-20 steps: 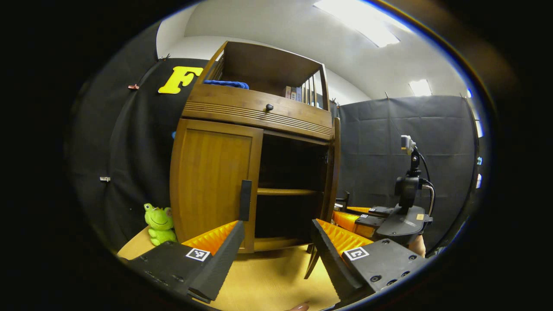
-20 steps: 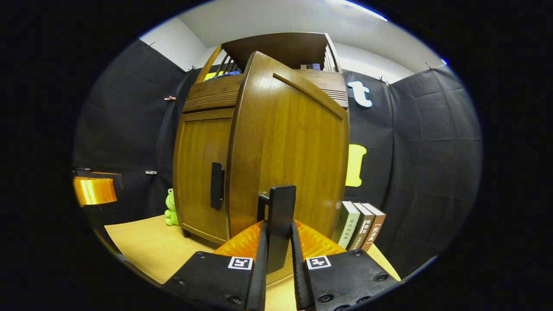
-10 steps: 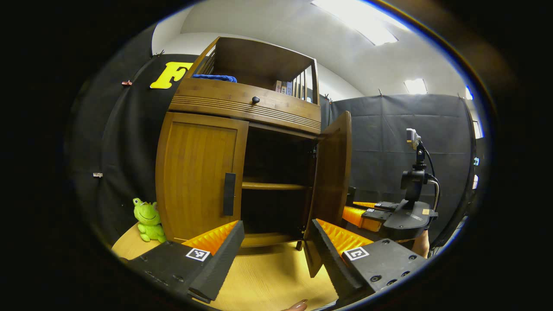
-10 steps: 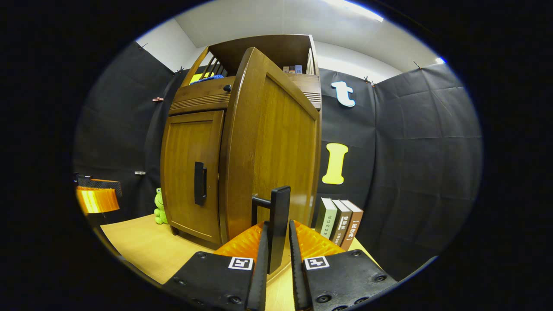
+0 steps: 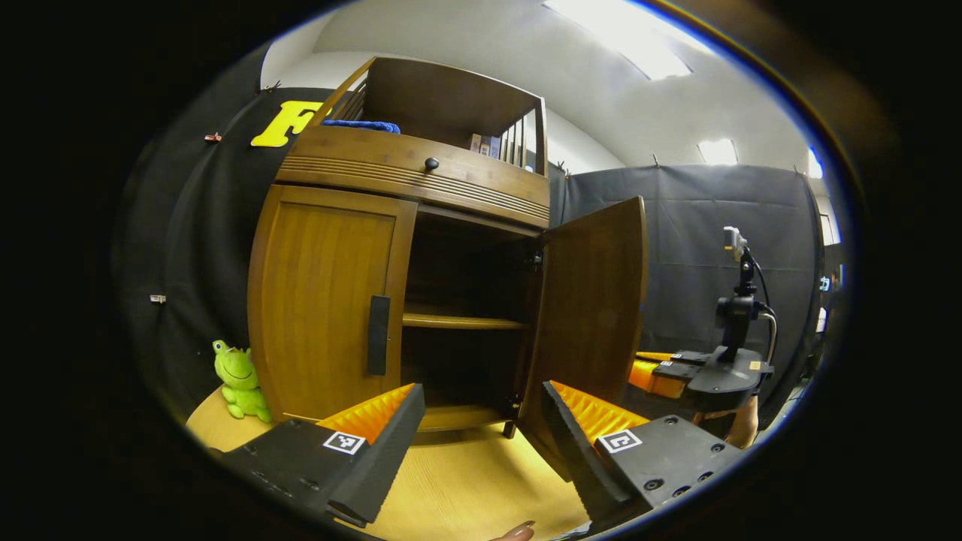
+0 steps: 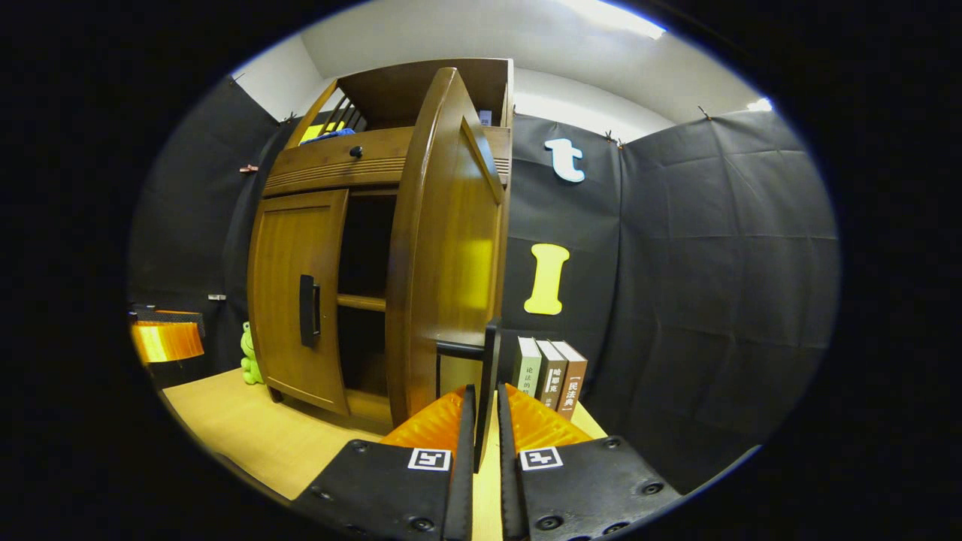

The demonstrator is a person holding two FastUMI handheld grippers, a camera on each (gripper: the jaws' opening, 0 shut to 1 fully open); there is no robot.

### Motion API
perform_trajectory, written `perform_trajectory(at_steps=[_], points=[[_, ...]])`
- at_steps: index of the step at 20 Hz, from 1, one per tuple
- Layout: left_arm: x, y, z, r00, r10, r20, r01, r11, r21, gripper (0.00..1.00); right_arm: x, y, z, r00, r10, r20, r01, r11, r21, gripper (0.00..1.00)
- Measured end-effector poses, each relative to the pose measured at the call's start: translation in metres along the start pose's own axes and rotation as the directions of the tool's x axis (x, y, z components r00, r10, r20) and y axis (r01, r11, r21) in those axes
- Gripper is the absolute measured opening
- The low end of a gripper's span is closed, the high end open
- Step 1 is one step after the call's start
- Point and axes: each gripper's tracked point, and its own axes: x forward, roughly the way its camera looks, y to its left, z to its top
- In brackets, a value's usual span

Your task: Open the right door of the double-door shoe cabinet with the right hand, and open the left door with the left hand.

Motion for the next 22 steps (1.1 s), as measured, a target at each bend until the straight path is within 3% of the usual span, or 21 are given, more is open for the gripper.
perform_trajectory(at_steps=[2,10,15,22], points=[[0.007,0.002,-0.002,1.000,0.008,0.000,-0.008,1.000,0.002,0.97,-0.002,-0.009,0.000,1.000,-0.012,-0.002,0.012,1.000,0.000,0.22],[0.029,0.004,-0.003,0.999,0.019,0.025,-0.020,1.000,0.019,0.97,-0.021,-0.043,0.005,0.995,-0.098,0.030,0.099,0.995,-0.032,0.15],[0.046,0.036,0.006,0.993,0.092,0.076,-0.093,0.996,0.004,0.97,-0.038,-0.068,0.013,0.979,-0.183,0.091,0.187,0.981,-0.043,0.19],[0.079,0.077,0.009,0.986,0.140,0.085,-0.138,0.990,-0.025,0.97,-0.067,-0.022,0.025,0.991,-0.047,0.127,0.050,0.999,-0.016,0.23]])
